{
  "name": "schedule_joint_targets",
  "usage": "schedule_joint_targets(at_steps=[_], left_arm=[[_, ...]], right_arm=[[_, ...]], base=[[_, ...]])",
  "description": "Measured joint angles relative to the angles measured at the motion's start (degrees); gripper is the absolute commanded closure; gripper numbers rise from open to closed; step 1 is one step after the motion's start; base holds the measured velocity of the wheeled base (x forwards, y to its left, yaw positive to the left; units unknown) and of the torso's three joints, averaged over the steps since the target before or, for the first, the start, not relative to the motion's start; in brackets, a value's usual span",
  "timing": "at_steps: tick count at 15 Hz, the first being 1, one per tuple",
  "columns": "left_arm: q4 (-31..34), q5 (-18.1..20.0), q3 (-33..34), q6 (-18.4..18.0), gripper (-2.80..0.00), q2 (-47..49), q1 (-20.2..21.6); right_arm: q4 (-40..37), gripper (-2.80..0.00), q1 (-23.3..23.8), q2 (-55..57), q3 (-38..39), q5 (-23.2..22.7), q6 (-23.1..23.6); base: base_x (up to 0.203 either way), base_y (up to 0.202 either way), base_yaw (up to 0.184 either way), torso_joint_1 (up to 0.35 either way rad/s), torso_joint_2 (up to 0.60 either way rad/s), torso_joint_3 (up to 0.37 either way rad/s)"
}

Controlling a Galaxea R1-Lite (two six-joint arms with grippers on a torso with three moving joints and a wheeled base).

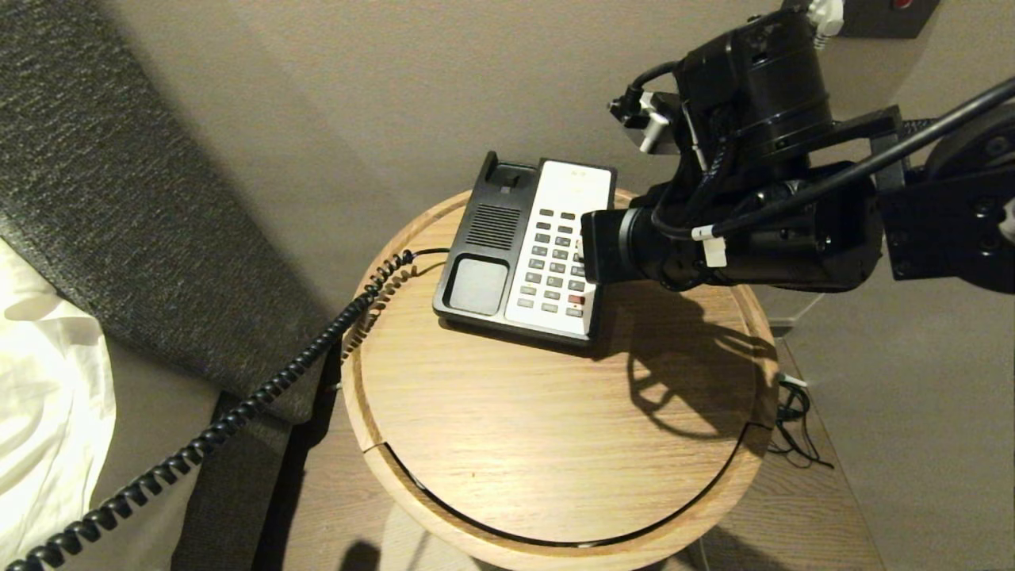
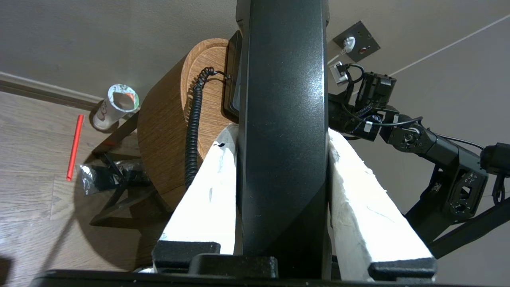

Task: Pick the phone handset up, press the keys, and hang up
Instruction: Dial the number

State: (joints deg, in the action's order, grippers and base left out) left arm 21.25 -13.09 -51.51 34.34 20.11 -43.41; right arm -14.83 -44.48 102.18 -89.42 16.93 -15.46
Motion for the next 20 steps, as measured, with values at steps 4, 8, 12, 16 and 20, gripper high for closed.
schedule_joint_targets(at_steps=[4, 8, 12, 16, 20], left_arm=[[0.0, 0.0, 0.0, 0.0, 0.0, 0.0, 0.0], [0.0, 0.0, -0.1, 0.0, 0.0, 0.0, 0.0], [0.0, 0.0, 0.0, 0.0, 0.0, 0.0, -0.1], [0.0, 0.0, 0.1, 0.0, 0.0, 0.0, -0.1], [0.1, 0.0, 0.5, 0.0, 0.0, -0.4, -0.1]], right_arm=[[-0.9, 0.0, -0.5, -0.3, -2.4, 0.2, -0.1], [-1.1, 0.0, -0.9, -0.8, -2.1, 0.2, -0.5], [-1.1, 0.0, -0.9, -0.5, -1.8, 0.2, -0.5], [-1.1, 0.0, -2.0, -0.8, -1.7, 0.0, -1.0], [-3.0, 0.0, -2.9, -1.1, -1.5, -0.1, -1.2]], base=[[0.0, 0.0, 0.0, 0.0, 0.0, 0.0], [0.0, 0.0, 0.0, 0.0, 0.0, 0.0], [0.0, 0.0, 0.0, 0.0, 0.0, 0.0], [0.0, 0.0, 0.0, 0.0, 0.0, 0.0], [0.0, 0.0, 0.0, 0.0, 0.0, 0.0]])
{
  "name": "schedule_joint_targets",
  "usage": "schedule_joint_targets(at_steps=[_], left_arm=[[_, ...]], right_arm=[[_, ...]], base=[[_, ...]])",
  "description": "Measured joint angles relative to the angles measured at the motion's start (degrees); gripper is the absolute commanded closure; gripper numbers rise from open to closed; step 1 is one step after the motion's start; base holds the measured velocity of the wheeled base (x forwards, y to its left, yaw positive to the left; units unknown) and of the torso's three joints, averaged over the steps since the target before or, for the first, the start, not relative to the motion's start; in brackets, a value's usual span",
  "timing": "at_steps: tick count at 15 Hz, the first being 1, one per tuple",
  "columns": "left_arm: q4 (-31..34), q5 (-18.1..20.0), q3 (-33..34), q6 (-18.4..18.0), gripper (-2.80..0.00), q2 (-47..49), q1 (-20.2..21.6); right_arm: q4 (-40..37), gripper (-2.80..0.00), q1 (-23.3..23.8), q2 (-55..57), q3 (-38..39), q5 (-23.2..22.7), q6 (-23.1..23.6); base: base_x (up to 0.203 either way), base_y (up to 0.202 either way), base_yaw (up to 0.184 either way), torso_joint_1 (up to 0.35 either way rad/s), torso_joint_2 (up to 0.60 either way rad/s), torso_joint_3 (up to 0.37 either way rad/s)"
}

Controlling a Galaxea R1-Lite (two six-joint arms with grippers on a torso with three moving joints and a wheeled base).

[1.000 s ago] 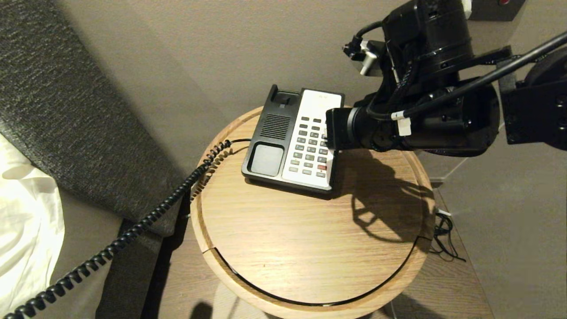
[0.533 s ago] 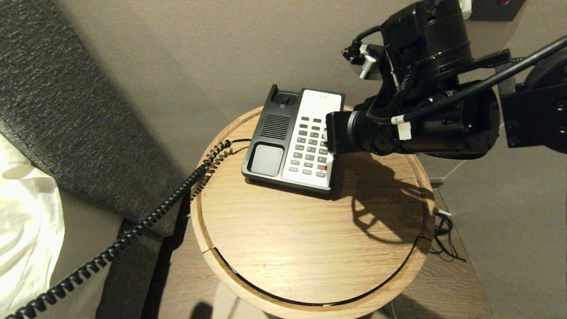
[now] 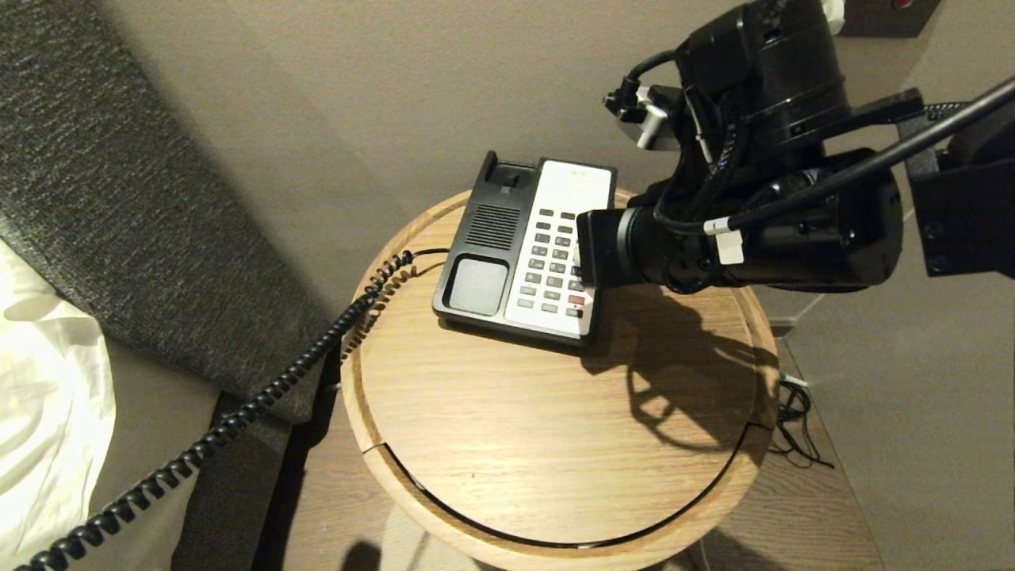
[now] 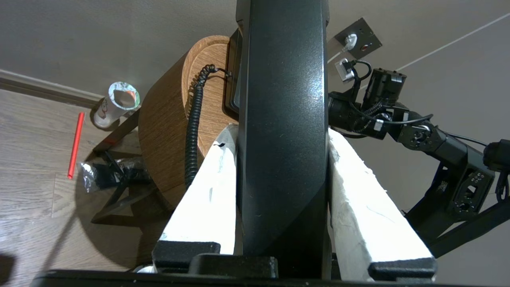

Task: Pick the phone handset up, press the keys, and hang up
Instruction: Dial the number

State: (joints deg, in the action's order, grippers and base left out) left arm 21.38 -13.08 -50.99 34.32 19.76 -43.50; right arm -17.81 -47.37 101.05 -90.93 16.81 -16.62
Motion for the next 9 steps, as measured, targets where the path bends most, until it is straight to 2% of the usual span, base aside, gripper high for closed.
schedule_joint_targets(at_steps=[9], left_arm=[[-0.1, 0.0, 0.7, 0.0, 0.0, -0.3, 0.0]], right_arm=[[-1.2, 0.0, -0.1, 0.0, 0.4, 0.1, 0.0]], base=[[0.0, 0.0, 0.0, 0.0, 0.0, 0.0]])
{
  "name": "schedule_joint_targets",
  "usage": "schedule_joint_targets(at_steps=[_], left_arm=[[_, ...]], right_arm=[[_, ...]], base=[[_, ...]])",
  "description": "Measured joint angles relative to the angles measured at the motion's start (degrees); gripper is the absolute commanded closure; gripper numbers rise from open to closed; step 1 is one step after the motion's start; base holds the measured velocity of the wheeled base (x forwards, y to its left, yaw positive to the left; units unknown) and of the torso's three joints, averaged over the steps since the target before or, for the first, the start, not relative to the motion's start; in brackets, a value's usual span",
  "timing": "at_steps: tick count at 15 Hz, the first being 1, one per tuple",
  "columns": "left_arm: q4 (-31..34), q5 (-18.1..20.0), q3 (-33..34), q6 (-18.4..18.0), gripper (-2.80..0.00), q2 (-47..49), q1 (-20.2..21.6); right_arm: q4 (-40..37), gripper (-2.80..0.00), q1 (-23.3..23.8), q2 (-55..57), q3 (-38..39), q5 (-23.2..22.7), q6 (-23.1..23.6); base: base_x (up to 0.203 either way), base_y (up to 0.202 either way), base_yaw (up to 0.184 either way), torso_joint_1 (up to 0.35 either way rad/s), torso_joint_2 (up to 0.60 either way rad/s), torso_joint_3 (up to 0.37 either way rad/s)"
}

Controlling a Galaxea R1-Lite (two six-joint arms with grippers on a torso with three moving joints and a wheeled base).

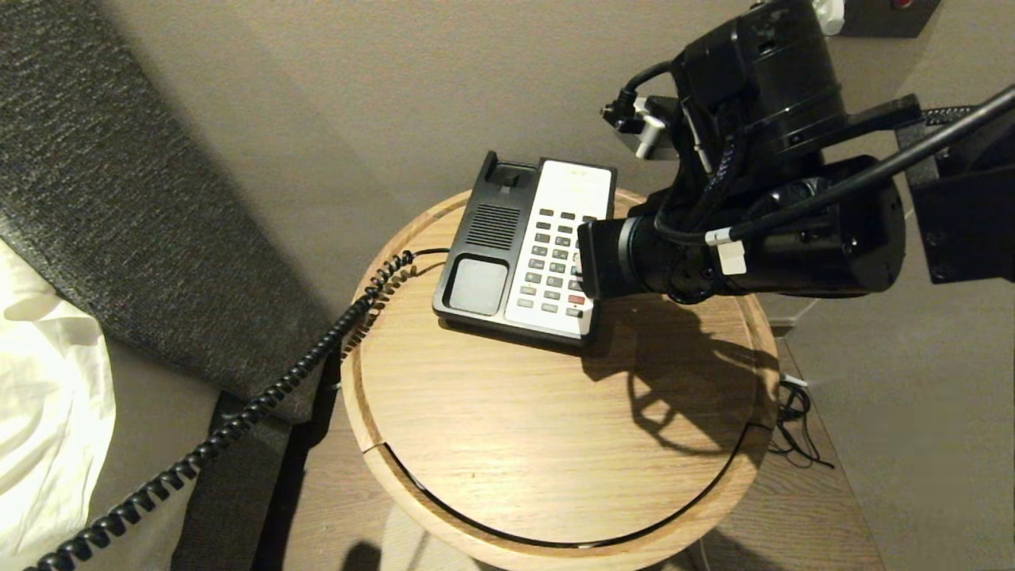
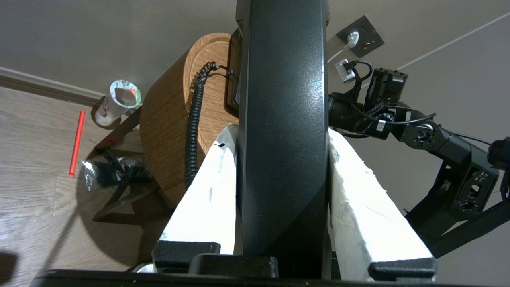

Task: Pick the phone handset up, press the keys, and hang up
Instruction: Dial the number

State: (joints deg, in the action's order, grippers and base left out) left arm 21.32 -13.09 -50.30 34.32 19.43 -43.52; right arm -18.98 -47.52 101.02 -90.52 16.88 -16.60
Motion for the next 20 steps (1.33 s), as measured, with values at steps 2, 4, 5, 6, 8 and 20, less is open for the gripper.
schedule_joint_targets(at_steps=[2, 4, 5, 6, 8, 20], left_arm=[[0.0, 0.0, 0.1, 0.0, 0.0, 0.0, 0.0], [0.0, 0.0, 0.1, 0.0, 0.0, -0.1, 0.0], [0.0, 0.0, 0.1, 0.0, 0.0, -0.1, 0.0], [0.1, 0.0, 0.1, 0.0, 0.0, -0.1, -0.1], [0.1, 0.0, 0.4, 0.0, 0.0, -0.3, -0.1], [0.2, -0.1, 0.4, 0.0, 0.0, -0.5, -0.1]], right_arm=[[0.0, 0.0, 0.0, 0.2, 0.0, 0.0, 0.0], [0.0, 0.0, 0.1, 0.5, 0.0, 0.0, 0.0], [0.2, 0.0, 0.1, 0.7, 0.0, 0.0, 0.0], [0.4, 0.0, 0.1, 0.9, -0.1, 0.0, 0.0], [0.5, 0.0, 0.1, 1.1, -0.1, 0.0, 0.1], [1.0, 0.0, -1.3, 0.9, -0.5, -0.1, -0.9]], base=[[0.0, 0.0, 0.0, 0.0, 0.0, 0.0], [0.0, 0.0, 0.0, 0.0, 0.0, 0.0], [0.0, 0.0, 0.0, 0.0, 0.0, 0.0], [0.0, 0.0, 0.0, 0.0, 0.0, 0.0], [0.0, 0.0, 0.0, 0.0, 0.0, 0.0], [0.0, 0.0, 0.0, 0.0, 0.0, 0.0]])
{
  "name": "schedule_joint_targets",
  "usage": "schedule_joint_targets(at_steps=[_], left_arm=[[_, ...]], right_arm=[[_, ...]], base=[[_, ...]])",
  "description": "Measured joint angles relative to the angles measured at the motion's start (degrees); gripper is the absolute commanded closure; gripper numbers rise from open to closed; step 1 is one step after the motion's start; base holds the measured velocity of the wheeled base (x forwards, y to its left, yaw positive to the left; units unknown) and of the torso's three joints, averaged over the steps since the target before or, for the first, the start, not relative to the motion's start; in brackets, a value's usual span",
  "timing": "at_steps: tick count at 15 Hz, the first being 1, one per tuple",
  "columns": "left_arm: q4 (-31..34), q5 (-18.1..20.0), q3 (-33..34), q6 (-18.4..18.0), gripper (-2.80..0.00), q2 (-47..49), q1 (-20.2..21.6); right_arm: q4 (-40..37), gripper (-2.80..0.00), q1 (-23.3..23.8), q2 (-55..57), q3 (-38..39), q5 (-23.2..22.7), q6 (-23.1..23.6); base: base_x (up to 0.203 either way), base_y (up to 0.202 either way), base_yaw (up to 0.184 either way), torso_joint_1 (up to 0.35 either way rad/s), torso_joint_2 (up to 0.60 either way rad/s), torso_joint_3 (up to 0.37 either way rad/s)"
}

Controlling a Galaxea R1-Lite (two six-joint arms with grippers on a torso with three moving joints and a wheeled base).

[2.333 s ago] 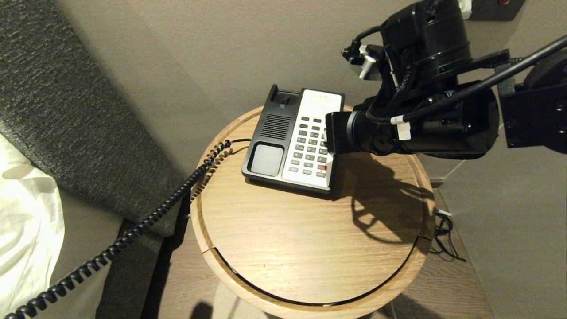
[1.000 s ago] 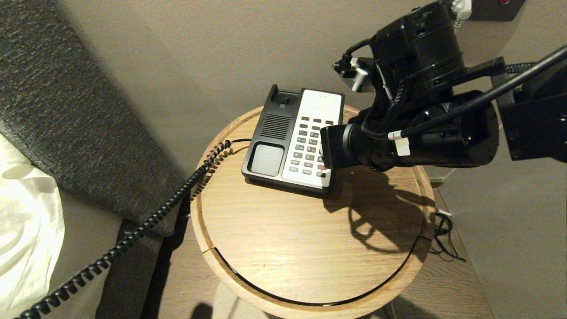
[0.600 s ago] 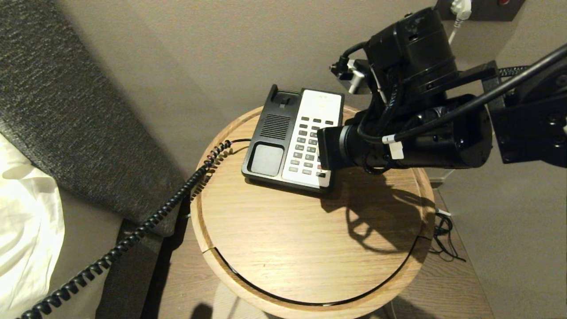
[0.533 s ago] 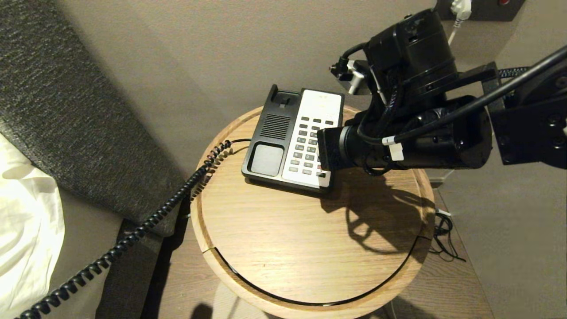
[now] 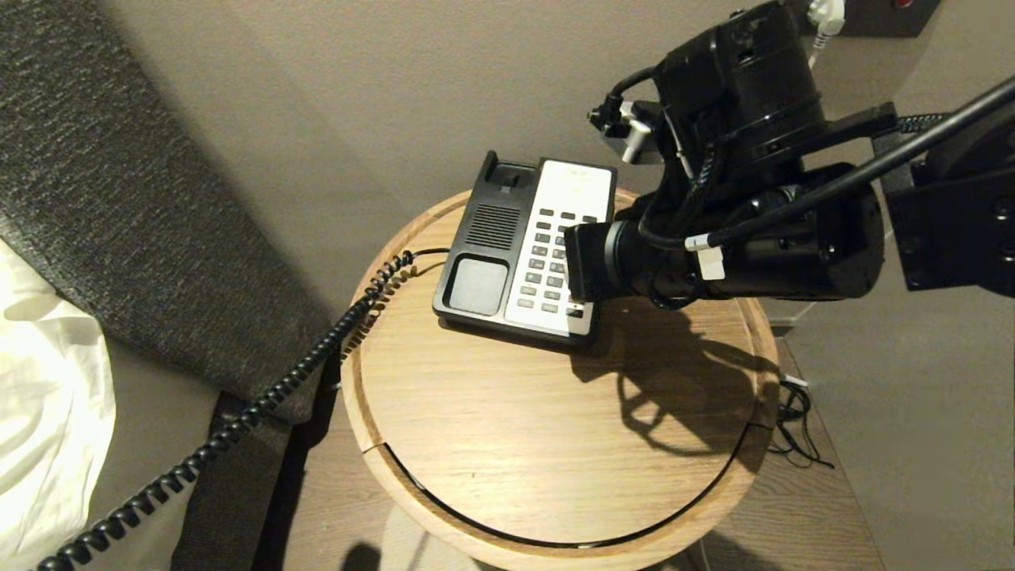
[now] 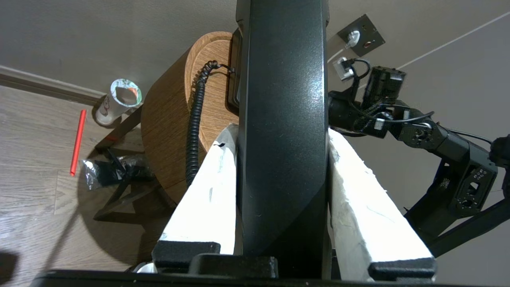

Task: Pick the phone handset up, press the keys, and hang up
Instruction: Dial the number

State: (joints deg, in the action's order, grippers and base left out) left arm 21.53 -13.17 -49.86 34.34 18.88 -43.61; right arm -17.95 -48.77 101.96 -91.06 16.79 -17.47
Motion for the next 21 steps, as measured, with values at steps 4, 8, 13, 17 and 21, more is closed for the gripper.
schedule_joint_targets(at_steps=[4, 8, 13, 17, 21], left_arm=[[-0.1, 0.0, 0.0, 0.0, 0.0, 0.0, 0.0], [-0.1, 0.0, 0.0, 0.0, 0.0, -0.1, 0.0], [-0.1, -0.1, 0.4, 0.0, 0.0, -0.3, 0.0], [-0.1, -0.1, 0.6, -0.1, 0.0, -0.4, 0.0], [-0.2, -0.1, 1.2, -0.1, 0.0, -0.6, 0.0]], right_arm=[[0.1, 0.0, -1.4, -0.2, -0.7, -0.1, -1.1], [0.2, 0.0, -1.5, 0.3, -0.3, 0.1, -1.1], [0.4, 0.0, -1.5, 1.4, -0.9, 0.3, -0.8], [0.8, 0.0, -1.3, 1.8, -1.1, 0.3, -0.7], [0.6, 0.0, -0.4, 2.0, -1.7, 0.3, -0.4]], base=[[0.0, 0.0, 0.0, 0.0, 0.0, 0.0], [0.0, 0.0, 0.0, 0.0, 0.0, 0.0], [0.0, 0.0, 0.0, 0.0, 0.0, 0.0], [0.0, 0.0, 0.0, 0.0, 0.0, 0.0], [0.0, 0.0, 0.0, 0.0, 0.0, 0.0]])
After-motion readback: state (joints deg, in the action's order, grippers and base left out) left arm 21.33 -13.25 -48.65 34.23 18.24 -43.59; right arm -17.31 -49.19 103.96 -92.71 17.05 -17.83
